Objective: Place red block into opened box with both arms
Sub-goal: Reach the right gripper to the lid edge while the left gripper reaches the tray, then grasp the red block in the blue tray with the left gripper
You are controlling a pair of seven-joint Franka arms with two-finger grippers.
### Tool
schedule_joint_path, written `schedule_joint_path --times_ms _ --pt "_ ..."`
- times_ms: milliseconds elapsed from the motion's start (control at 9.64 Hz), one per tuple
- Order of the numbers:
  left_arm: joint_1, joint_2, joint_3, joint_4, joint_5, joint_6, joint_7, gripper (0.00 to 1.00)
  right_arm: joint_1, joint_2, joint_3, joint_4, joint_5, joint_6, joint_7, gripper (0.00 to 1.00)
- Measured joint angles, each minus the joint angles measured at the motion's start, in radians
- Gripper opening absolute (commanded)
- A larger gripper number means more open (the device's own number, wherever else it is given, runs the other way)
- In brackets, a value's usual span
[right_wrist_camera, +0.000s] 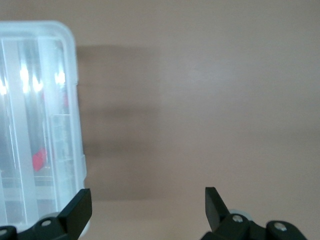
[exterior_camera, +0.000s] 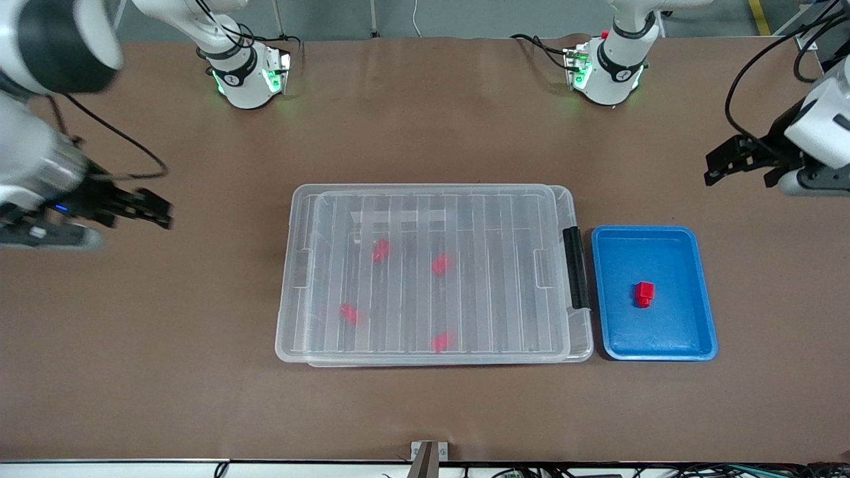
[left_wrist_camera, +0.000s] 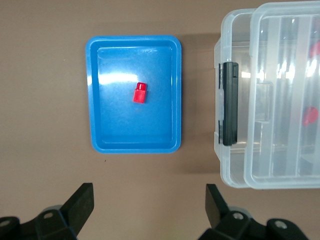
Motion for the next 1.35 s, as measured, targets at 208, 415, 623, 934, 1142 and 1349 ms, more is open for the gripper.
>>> schedule_joint_path --times_ms 208,415,623,934,1142,1349 --pt "0.018 0.089 0.008 -0.029 0.000 0.082 0.006 0.99 0.119 0.132 0.000 0.005 -0.007 0.124 0.112 1.00" --pt "0.023 0.170 0.018 -0.066 0.000 0.181 0.052 1.00 0.148 0.205 -0.004 0.013 -0.019 0.205 0.148 1.00" --pt "0.023 0.232 0.024 -0.134 0.000 0.300 0.082 1.00 0.141 0.226 -0.017 0.019 -0.037 0.238 0.146 1.00" --pt "0.024 0.352 0.039 -0.247 0.000 0.571 0.201 1.00 0.144 0.269 -0.016 0.019 -0.061 0.285 0.146 1.00" --pt "0.022 0.436 0.039 -0.294 0.000 0.737 0.216 1.00 0.142 0.292 -0.018 0.019 -0.077 0.317 0.146 1.00" --pt "0.023 0.486 0.040 -0.324 -0.001 0.834 0.215 0.99 0.139 0.306 -0.020 0.016 -0.113 0.324 0.146 1.00"
